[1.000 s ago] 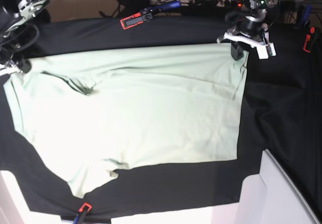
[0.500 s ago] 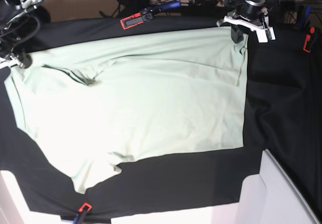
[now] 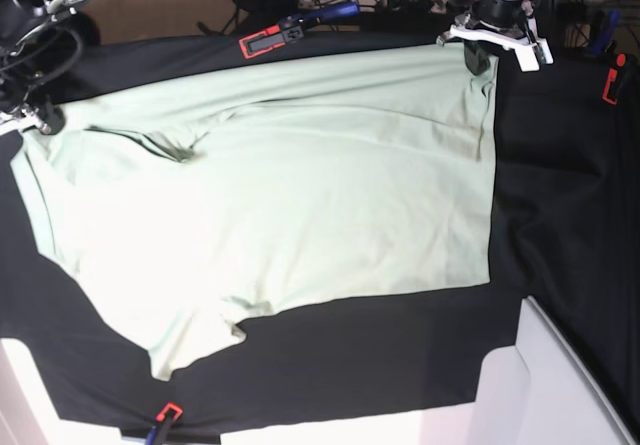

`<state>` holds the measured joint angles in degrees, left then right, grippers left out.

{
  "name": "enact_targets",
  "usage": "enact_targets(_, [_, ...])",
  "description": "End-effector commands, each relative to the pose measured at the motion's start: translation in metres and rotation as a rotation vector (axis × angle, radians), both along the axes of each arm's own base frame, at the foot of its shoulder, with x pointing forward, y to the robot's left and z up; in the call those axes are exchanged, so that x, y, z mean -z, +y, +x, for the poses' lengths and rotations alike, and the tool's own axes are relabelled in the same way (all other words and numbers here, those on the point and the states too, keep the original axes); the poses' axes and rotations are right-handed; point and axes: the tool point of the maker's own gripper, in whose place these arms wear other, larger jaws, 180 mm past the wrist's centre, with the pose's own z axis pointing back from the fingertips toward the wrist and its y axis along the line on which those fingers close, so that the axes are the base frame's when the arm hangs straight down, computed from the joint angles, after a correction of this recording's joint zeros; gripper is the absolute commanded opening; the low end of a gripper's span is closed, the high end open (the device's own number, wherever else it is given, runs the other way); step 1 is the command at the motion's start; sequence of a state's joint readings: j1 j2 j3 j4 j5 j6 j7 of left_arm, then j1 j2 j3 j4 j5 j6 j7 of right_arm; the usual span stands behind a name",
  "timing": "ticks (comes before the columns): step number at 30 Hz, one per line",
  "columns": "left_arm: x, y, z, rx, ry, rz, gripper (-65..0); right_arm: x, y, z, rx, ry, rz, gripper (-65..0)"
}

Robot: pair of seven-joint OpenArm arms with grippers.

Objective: Fold the T-shirt properly
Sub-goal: 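Drag the shirt toward the arm bases with both grippers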

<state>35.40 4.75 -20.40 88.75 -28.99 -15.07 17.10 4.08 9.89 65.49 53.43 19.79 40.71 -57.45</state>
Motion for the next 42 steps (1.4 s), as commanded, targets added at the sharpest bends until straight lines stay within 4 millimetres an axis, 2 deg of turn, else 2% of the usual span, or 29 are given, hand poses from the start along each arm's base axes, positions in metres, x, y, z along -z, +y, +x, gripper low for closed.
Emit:
enact_targets(1, [-0.004, 0.012, -0.004, -0.025, -0.009, 0.034, -65.0, 0.005, -0.005, -0.015, -0.015, 0.067, -0.019, -64.9])
enact_targets(5, [0.010, 0.009, -0.014, -0.037, 0.030, 0.011, -65.0, 0.011, 0.007, -0.021, -0.014, 0.077, 0.006, -64.9])
enact_targets(8, [0.016, 0.007, -0.018, -0.038, 0.046, 0.001, -65.0, 0.014, 0.009, -0.030, -0.015, 0.094, 0.009, -64.9])
enact_targets(12, [0.014, 0.008, -0.016, -0.037, 0.040, 0.005, -65.0, 0.018, 0.014, -0.040, -0.014, 0.110, 0.011, -64.9])
enact_targets(14, [0.013, 0.010, -0.010, -0.040, 0.026, 0.008, -65.0, 0.013, 0.008, -0.044, -0.015, 0.111, -0.022, -64.9])
enact_targets(23, [0.010, 0.011, 0.004, -0.041, 0.000, 0.008, -65.0, -0.009, 0.018, -0.049, -0.055, 0.122, -0.101, -64.9])
enact_targets(29, [0.008, 0.019, 0.005, -0.030, 0.000, 0.028, -65.0, -0.006, 0.023, -0.057, -0.039, 0.141, -0.092, -64.9])
enact_targets(38, [0.005, 0.024, 0.009, -0.017, -0.007, 0.043, -65.0, -0.005, 0.024, -0.058, -0.038, 0.142, -0.088, -63.5])
enact_targets(40, [0.004, 0.025, 0.010, -0.017, -0.010, 0.044, -60.0, -0.004, 0.029, -0.058, -0.040, 0.142, -0.080, -58.8])
enact_targets(42, [0.003, 0.026, 0.011, -0.017, -0.011, 0.047, -48.5, -0.003, 0.032, -0.057, -0.043, 0.139, -0.076, -49.0])
